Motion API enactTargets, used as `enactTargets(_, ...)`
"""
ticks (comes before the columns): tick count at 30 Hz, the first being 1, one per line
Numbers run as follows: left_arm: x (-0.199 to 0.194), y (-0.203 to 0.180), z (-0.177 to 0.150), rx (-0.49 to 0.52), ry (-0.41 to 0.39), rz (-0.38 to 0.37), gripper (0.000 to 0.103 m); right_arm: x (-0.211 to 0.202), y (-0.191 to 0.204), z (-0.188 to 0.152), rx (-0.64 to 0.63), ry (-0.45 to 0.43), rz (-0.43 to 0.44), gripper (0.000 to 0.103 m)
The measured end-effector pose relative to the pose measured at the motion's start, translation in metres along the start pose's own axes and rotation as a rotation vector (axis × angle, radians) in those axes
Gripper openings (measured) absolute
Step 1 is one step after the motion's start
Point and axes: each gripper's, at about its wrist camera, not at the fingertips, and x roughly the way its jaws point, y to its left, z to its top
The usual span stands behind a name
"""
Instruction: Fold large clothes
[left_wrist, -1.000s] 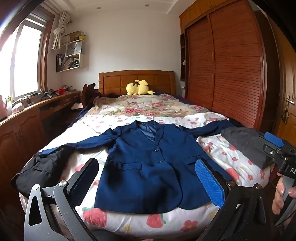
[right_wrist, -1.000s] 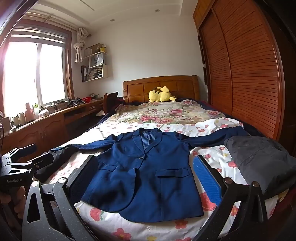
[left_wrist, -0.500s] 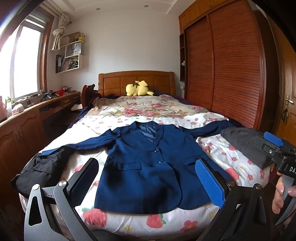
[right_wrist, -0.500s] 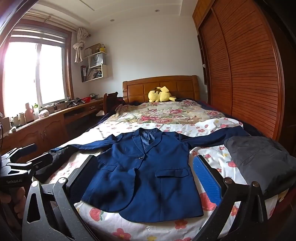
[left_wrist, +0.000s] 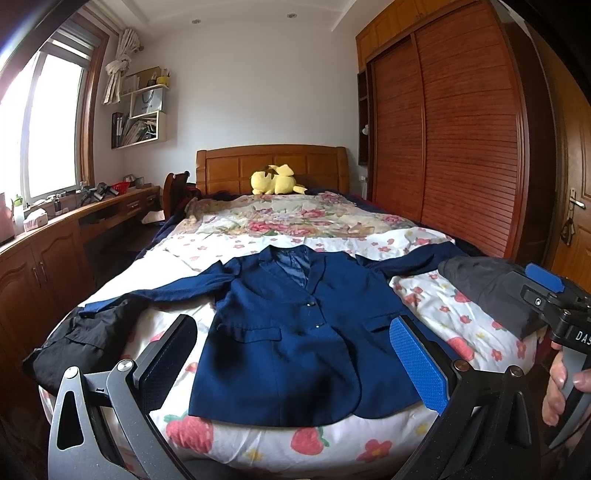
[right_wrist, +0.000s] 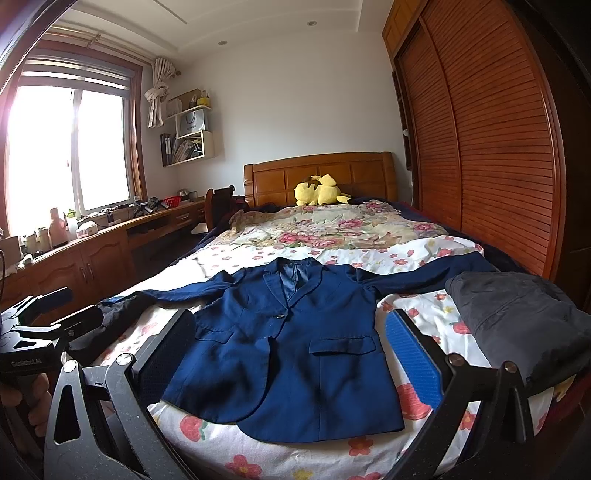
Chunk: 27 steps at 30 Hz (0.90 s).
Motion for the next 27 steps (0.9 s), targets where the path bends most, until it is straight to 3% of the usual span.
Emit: enactTargets(27,-0.011,-0.01,-0.009,0.019,-0.044,-0.004,0.103,-0.004,0.0,0.002,0.002,-0.006,0.001,0.103)
